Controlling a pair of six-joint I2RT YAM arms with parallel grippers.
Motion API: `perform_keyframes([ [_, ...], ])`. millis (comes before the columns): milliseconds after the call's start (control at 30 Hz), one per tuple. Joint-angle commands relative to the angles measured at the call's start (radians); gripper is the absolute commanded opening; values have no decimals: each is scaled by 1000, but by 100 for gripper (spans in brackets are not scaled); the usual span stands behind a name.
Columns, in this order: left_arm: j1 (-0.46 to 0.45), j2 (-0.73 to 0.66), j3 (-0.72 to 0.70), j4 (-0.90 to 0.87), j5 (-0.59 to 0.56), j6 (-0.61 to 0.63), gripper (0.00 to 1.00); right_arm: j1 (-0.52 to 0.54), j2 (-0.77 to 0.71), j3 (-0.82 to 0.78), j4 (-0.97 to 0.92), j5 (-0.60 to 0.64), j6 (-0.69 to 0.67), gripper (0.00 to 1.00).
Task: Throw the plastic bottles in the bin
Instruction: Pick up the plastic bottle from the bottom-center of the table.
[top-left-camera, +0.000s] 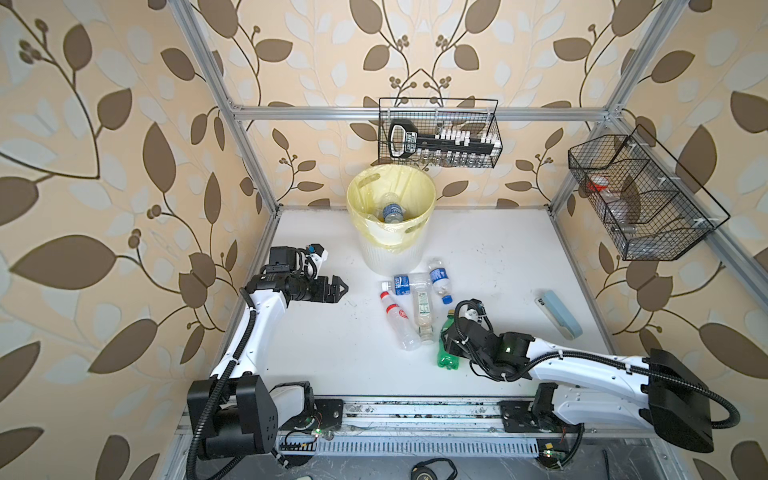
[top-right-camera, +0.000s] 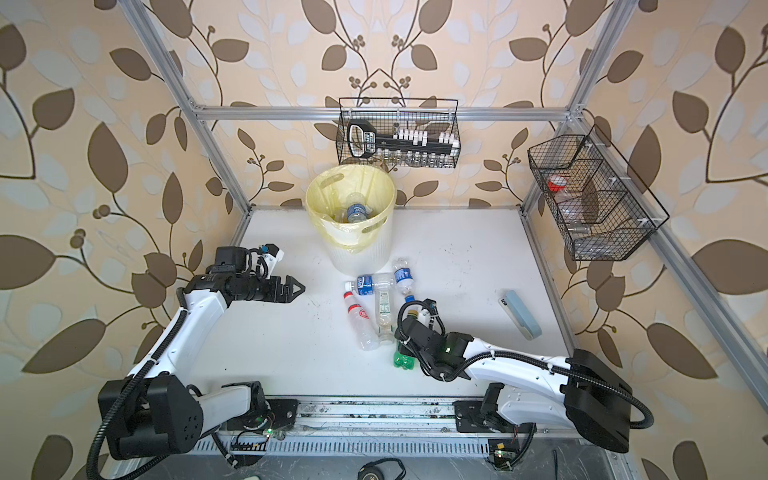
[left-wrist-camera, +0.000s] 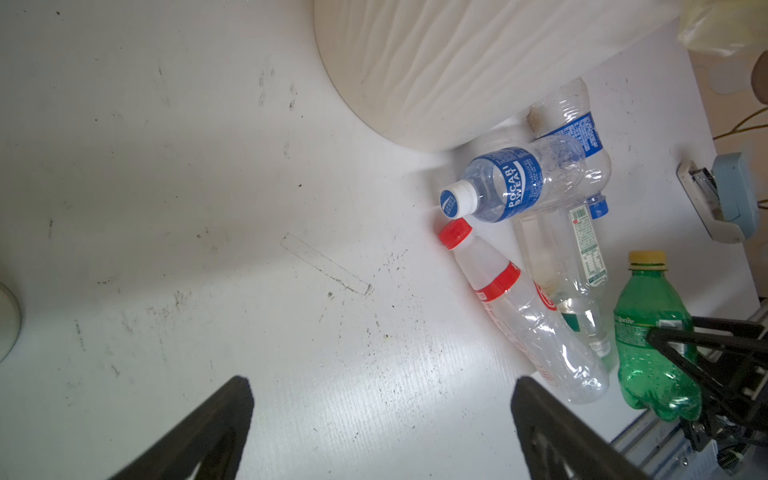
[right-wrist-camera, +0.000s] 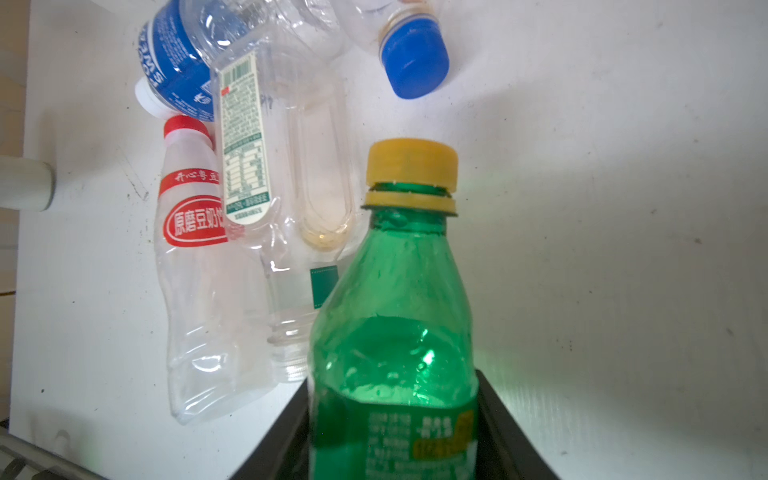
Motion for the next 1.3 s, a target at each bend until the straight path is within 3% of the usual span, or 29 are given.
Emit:
perform_keyframes([
  [0,12,-28,0,-26,41,41,99,-5,-37,2,-30,39,-3,49],
  [600,22,-27,2,-49,72,79,99,-183,-249,71,-15,6,-193,47],
  [1267,23,-18,10,-66,90,85,99,-266,-185,367,-24,-38,-338,47],
])
